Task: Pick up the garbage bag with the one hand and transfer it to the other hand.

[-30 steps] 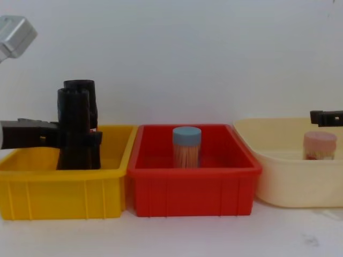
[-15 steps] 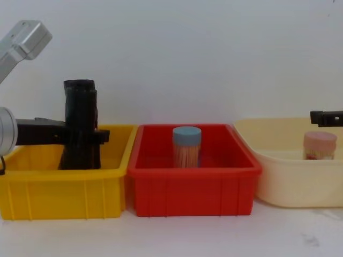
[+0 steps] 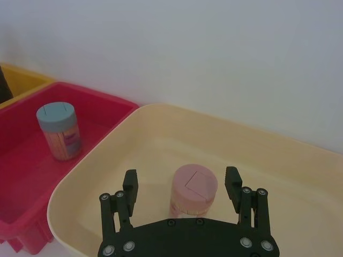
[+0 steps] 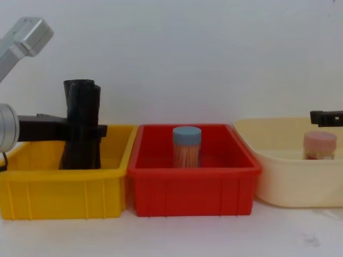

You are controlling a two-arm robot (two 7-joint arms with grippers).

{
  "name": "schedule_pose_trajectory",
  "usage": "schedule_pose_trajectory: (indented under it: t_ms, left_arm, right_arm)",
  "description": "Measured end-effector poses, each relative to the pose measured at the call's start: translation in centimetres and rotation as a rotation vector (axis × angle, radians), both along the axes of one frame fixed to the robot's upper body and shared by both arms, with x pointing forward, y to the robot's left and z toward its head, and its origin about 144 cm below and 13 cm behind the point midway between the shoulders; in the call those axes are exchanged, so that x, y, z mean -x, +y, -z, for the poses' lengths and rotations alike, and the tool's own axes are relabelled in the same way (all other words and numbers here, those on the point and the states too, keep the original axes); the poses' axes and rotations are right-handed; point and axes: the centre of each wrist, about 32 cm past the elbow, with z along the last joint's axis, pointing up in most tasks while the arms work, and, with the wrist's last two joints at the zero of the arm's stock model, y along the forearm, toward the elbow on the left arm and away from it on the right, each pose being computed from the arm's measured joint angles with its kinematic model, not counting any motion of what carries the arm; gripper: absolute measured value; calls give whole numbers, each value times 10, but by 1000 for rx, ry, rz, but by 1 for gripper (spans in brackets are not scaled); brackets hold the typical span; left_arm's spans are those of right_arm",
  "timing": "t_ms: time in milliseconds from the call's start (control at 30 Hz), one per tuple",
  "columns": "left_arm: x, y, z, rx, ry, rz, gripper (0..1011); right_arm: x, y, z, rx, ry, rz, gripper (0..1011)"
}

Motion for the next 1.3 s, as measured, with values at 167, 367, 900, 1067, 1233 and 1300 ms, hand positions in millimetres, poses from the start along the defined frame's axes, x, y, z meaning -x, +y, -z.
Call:
schedule_pose_trajectory:
  t_ms: [167, 367, 900, 1067, 1233, 1300]
  left_arm:
    - [2, -1, -6, 7, -29, -8, 439]
    - [3, -3, -21, 25, -83, -13, 407]
    - [-19, -23, -65, 107, -183, 80, 393]
    - [-32, -34, -69, 131, -176, 135, 393]
    - [-50, -49, -70, 158, -159, 204, 393]
    - [-55, -54, -70, 165, -152, 224, 393]
  right_arm:
    - [0, 0, 0, 0, 0, 0, 1000]
    - [0, 0, 0, 0, 0, 0, 1000]
    - [0, 0, 0, 0, 0, 0, 1000]
    - [0, 0, 0, 0, 0, 0, 1000]
    - [0, 0, 0, 0, 0, 0, 1000]
    - [0, 0, 0, 0, 0, 0, 1000]
